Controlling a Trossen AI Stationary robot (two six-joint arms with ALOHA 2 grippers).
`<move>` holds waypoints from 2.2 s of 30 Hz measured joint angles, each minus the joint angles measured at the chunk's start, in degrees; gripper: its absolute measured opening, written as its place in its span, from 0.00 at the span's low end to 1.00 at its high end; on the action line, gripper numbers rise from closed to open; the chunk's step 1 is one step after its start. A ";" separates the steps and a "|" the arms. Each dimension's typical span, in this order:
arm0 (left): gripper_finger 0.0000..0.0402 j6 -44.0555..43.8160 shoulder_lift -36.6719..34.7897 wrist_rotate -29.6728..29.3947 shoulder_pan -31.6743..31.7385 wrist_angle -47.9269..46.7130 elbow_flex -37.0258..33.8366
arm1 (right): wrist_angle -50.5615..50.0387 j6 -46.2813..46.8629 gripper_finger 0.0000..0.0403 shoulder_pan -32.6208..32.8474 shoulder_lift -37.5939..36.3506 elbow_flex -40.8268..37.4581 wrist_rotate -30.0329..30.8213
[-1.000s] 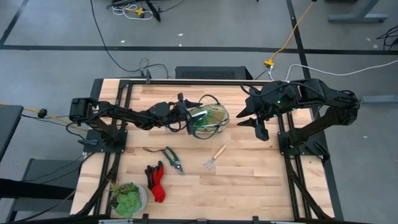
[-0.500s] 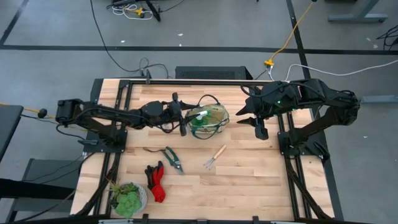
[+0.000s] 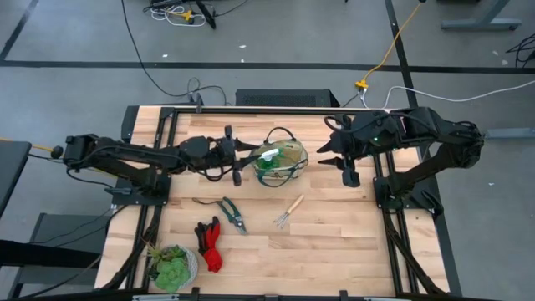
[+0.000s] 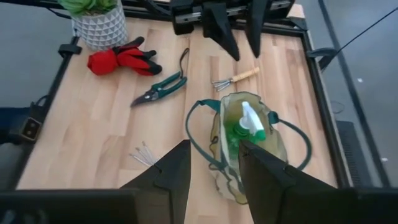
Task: Pick & Place Garden tools in Gardening bag
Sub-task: Put the bottom brown hand rake into the gardening bag
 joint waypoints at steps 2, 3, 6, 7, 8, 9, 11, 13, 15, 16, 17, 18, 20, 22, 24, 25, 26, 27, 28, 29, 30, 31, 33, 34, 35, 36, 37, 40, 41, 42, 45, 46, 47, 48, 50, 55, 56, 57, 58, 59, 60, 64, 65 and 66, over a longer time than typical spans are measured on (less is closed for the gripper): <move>0.31 -0.01 0.00 0.02 -0.43 -0.54 0.00 | 0.23 -0.04 0.33 0.46 -0.02 -0.30 0.83; 0.31 0.00 0.01 0.03 -0.65 -0.73 0.00 | 0.54 -0.03 0.33 0.69 -0.05 -0.71 0.82; 0.31 0.04 0.00 -0.21 -1.24 -0.71 0.00 | 2.32 0.02 0.33 1.35 -0.67 -3.75 0.85; 0.31 0.04 0.02 -0.31 -1.40 -0.81 0.00 | 3.34 0.03 0.33 1.54 -1.18 -5.60 0.83; 0.31 0.04 0.02 -0.37 -1.49 -0.92 0.00 | 4.60 0.05 0.33 1.76 -1.77 -7.59 0.84; 0.31 0.04 0.02 -0.38 -1.51 -0.95 0.00 | 6.24 0.14 0.33 2.00 -2.54 -9.77 0.81; 0.31 0.03 0.02 -0.37 -1.53 -1.25 0.00 | 10.17 0.24 0.33 2.51 -4.28 -14.67 0.70; 0.31 0.04 0.02 -0.38 -1.51 -1.36 0.00 | 14.03 0.45 0.33 3.00 -6.18 -19.43 0.55; 0.31 0.04 0.02 -0.38 -1.51 -1.59 0.00 | 17.41 0.75 0.33 3.52 -7.91 -23.81 0.39; 0.31 0.04 0.02 -0.38 -1.51 -1.66 0.00 | 18.95 0.79 0.33 3.79 -8.69 -25.92 0.40; 0.31 0.04 0.02 -0.39 -1.51 -1.63 0.00 | 20.27 0.79 0.33 4.08 -9.36 -27.82 0.36; 0.31 0.06 0.02 -0.37 -1.51 -1.61 0.00 | 21.77 0.81 0.33 4.33 -10.04 -29.84 0.38; 0.31 0.04 -0.16 -0.35 -1.51 -1.83 0.00 | 24.79 0.85 0.33 4.83 -11.19 -33.33 0.36; 0.31 0.05 -0.74 -0.38 -1.49 -2.26 -0.01 | 27.09 0.85 0.33 5.15 -12.13 -36.41 0.36; 0.31 0.04 -0.91 -0.37 -1.49 -2.49 0.01 | 28.55 0.86 0.33 5.24 -12.72 -39.10 0.31; 0.31 0.04 -1.29 -0.37 -1.49 -3.25 -0.05 | 29.33 0.96 0.33 5.24 -12.86 -40.32 0.30; 0.31 0.04 -1.59 -0.37 -1.49 -3.17 -0.10 | 30.37 1.30 0.33 5.24 -13.01 -41.53 0.31; 0.31 0.02 -1.70 -0.35 -1.49 -2.52 -0.03 | 31.35 1.67 0.33 5.24 -13.16 -42.76 0.29; 0.31 0.01 -1.81 -0.37 -1.49 -2.58 0.07 | 32.35 1.86 0.33 5.24 -13.23 -43.99 0.28; 0.31 0.01 -2.14 -0.37 -1.49 -3.46 0.04 | 33.42 2.02 0.33 5.24 -13.24 -45.17 0.27; 0.31 0.01 -2.38 -0.37 -1.49 -3.87 -0.08 | 34.49 2.01 0.33 5.24 -13.24 -46.35 0.23; 0.31 0.01 -2.49 -0.37 -1.49 -3.68 -0.09 | 35.32 1.95 0.33 5.24 -13.22 -47.57 0.23; 0.31 -0.04 -2.56 -0.37 -1.49 -3.56 -0.04 | 36.68 1.75 0.33 5.23 -13.22 -49.79 0.23; 0.31 -0.19 -2.56 -0.37 -1.49 -3.69 -0.04 | 37.78 1.74 0.33 5.19 -13.22 -50.98 0.23; 0.31 -0.32 -2.56 -0.37 -1.49 -3.74 -0.04 | 38.68 1.67 0.33 5.16 -13.22 -52.11 0.24; 0.31 -0.51 -2.56 -0.37 -1.49 -3.69 -0.04 | 39.44 1.51 0.33 5.12 -13.22 -53.23 0.27; 0.31 -0.89 -2.56 -0.37 -1.49 -3.67 -0.04 | 40.13 1.25 0.33 5.02 -13.22 -54.27 0.27; 0.31 -1.47 -2.56 -0.35 -1.49 -4.45 -0.04 | 41.77 0.91 0.33 5.02 -13.22 -56.76 0.31; 0.31 -1.49 -2.56 -0.37 -1.49 -4.95 -0.04 | 42.27 0.94 0.33 5.02 -13.22 -57.45 0.31; 0.31 -1.49 -2.54 -0.35 -1.49 -5.38 -0.04 | 42.76 1.26 0.33 5.02 -13.22 -58.00 0.32; 0.31 -1.54 -2.54 -0.35 -1.56 -5.48 -0.04 | 44.05 2.27 0.33 5.02 -13.22 -59.60 0.34; 0.31 -1.54 -2.54 -0.35 -1.68 -5.53 -0.04 | 44.33 2.27 0.33 5.02 -13.22 -60.07 0.34; 0.31 -1.53 -2.54 -0.35 -1.78 -5.71 -0.04 | 44.55 2.33 0.33 5.02 -13.22 -60.39 0.34; 0.31 -1.54 -2.54 -0.35 -1.80 -5.85 -0.04 | 44.65 2.40 0.33 5.02 -13.22 -60.63 0.34; 0.31 -1.54 -2.54 -0.35 -1.80 -5.87 -0.04 | 44.98 2.87 0.33 5.02 -13.22 -60.85 0.35; 0.31 -1.58 -2.54 -0.35 -1.82 -5.85 -0.04 | 46.36 4.69 0.34 4.92 -13.22 -60.85 -1.00; 0.31 -1.58 -2.54 -0.35 -1.82 -5.85 -0.04 | 46.62 5.27 0.35 4.69 -13.22 -60.85 -1.55; 0.31 -1.59 -2.54 -0.35 -1.82 -5.85 -0.04 | 46.84 5.55 0.36 4.46 -13.22 -60.85 -2.25; 0.31 -1.60 -2.54 -0.35 -1.82 -5.85 -0.04 | 46.94 5.85 0.37 4.24 -13.22 -60.85 -2.62; 0.31 -1.58 -2.54 -0.35 -1.82 -5.86 -0.04 | 46.98 6.40 0.38 4.06 -13.22 -60.85 -2.80; 0.31 -1.58 -2.54 -0.35 -1.82 -5.87 -0.04 | 47.04 6.68 0.40 3.78 -13.22 -60.85 -2.77; 0.31 -1.58 -2.54 -0.35 -1.82 -5.89 -0.04 | 47.50 6.69 0.48 2.70 -13.22 -60.85 -2.79; 0.31 -1.58 -2.54 -0.35 -1.82 -5.95 -0.04 | 47.60 6.69 0.50 2.39 -13.22 -60.85 -2.81; 0.31 -1.58 -2.54 -0.35 -1.82 -6.17 -0.03 | 47.62 6.69 0.52 2.08 -13.22 -60.85 -2.80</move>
